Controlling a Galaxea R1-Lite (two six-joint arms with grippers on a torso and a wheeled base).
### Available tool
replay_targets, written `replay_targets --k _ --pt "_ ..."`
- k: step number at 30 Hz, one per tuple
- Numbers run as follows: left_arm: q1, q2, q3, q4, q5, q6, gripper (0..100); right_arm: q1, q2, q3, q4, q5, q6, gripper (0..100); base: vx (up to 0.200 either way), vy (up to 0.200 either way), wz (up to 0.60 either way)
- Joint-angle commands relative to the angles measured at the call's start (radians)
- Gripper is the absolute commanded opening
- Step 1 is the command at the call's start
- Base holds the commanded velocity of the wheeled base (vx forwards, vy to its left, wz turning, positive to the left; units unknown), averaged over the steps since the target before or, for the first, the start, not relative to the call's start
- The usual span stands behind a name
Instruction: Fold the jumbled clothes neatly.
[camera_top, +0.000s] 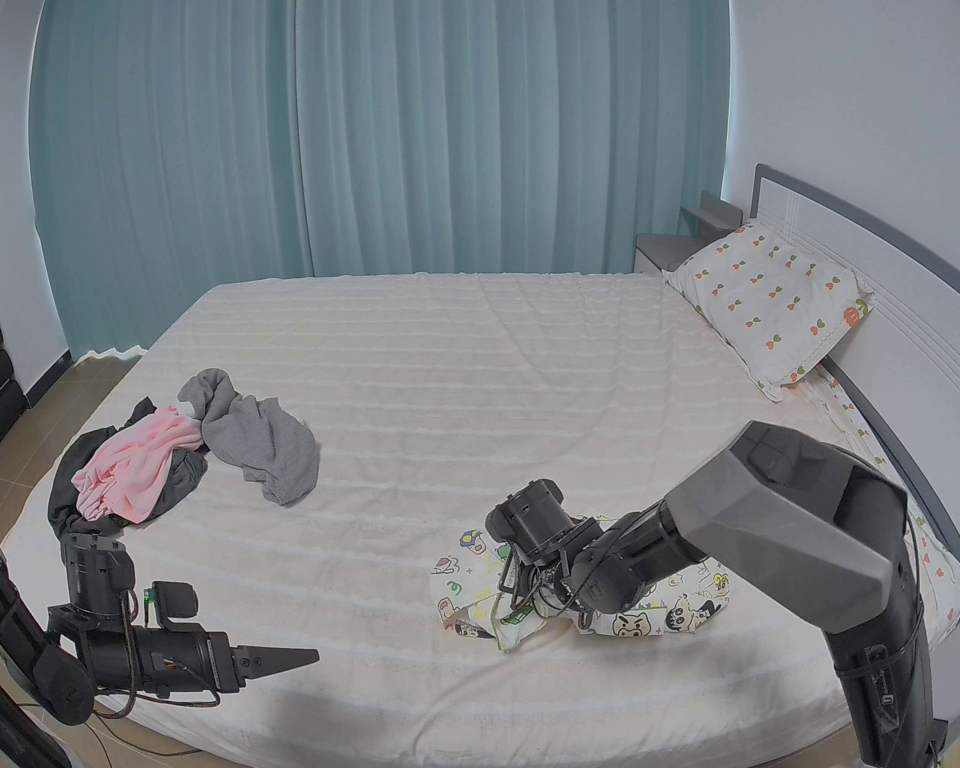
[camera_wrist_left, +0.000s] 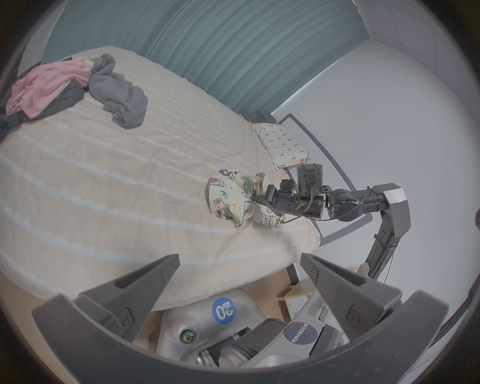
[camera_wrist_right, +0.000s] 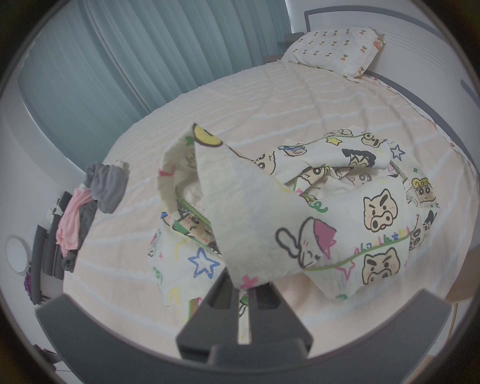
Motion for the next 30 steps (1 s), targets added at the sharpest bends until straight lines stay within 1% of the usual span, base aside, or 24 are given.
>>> replay_targets --k 1,2,3,4,8,9,10,13,17,19,20,23,24,26,27,30 --pt "-0.024 0.049 0.008 -0.008 0.0 -0.002 100 -0.018 -0.147 0.123 -0.068 0.062 -0.016 0 0.0 0.0 0.0" --pt "-0.024 0.058 0.008 -0.008 0.0 -0.002 100 -0.028 -0.178 0.157 -0.082 0.091 -0.033 0 0.0 0.0 0.0" --pt "-0.024 0.058 0.008 -0.008 0.0 -0.002 100 -0.028 -0.181 0.16 -0.083 0.094 -0.035 0 0.0 0.0 0.0" --pt "-0.024 0.063 0.008 -0.008 0.0 -0.002 100 -0.038 -0.21 0.188 -0.091 0.126 -0.05 0 0.0 0.0 0.0" --pt "-0.024 0.063 0.01 -0.008 0.0 -0.002 100 -0.079 -0.27 0.247 -0.126 0.215 -0.088 0 0.0 0.0 0.0" --pt "-0.024 0.065 0.008 -0.008 0.0 -0.002 100 -0.09 -0.275 0.254 -0.132 0.228 -0.098 0 0.0 0.0 0.0" --pt "-0.024 0.065 0.01 -0.008 0.0 -0.002 100 -0.111 -0.285 0.269 -0.151 0.257 -0.119 0 0.0 0.0 0.0" --pt "-0.024 0.069 0.012 -0.008 0.0 -0.002 100 -0.167 -0.299 0.287 -0.183 0.314 -0.161 0 0.0 0.0 0.0" --pt "-0.024 0.071 0.012 -0.008 0.0 -0.002 100 -0.249 -0.305 0.313 -0.192 0.409 -0.239 0 0.0 0.0 0.0" --pt "-0.024 0.071 0.012 -0.008 0.0 -0.002 100 -0.274 -0.309 0.318 -0.192 0.433 -0.26 0 0.0 0.0 0.0" --pt "-0.022 0.071 0.012 -0.008 0.0 -0.002 100 -0.302 -0.316 0.327 -0.191 0.472 -0.283 0 0.0 0.0 0.0" --pt "-0.022 0.071 0.012 -0.008 0.0 -0.002 100 -0.34 -0.321 0.338 -0.191 0.536 -0.322 0 0.0 0.0 0.0" --pt "-0.022 0.071 0.013 -0.008 0.0 -0.002 100 -0.366 -0.319 0.343 -0.186 0.574 -0.354 0 0.0 0.0 0.0" --pt "-0.022 0.071 0.015 -0.008 0.0 -0.002 100 -0.389 -0.313 0.343 -0.18 0.597 -0.383 0 0.0 0.0 0.0" --pt "-0.022 0.069 0.015 -0.008 0.0 -0.002 100 -0.42 -0.304 0.341 -0.18 0.619 -0.411 0 0.0 0.0 0.0" --pt "-0.024 0.071 0.015 -0.008 0.0 -0.002 100 -0.452 -0.287 0.343 -0.179 0.654 -0.427 0 0.0 0.0 0.0"
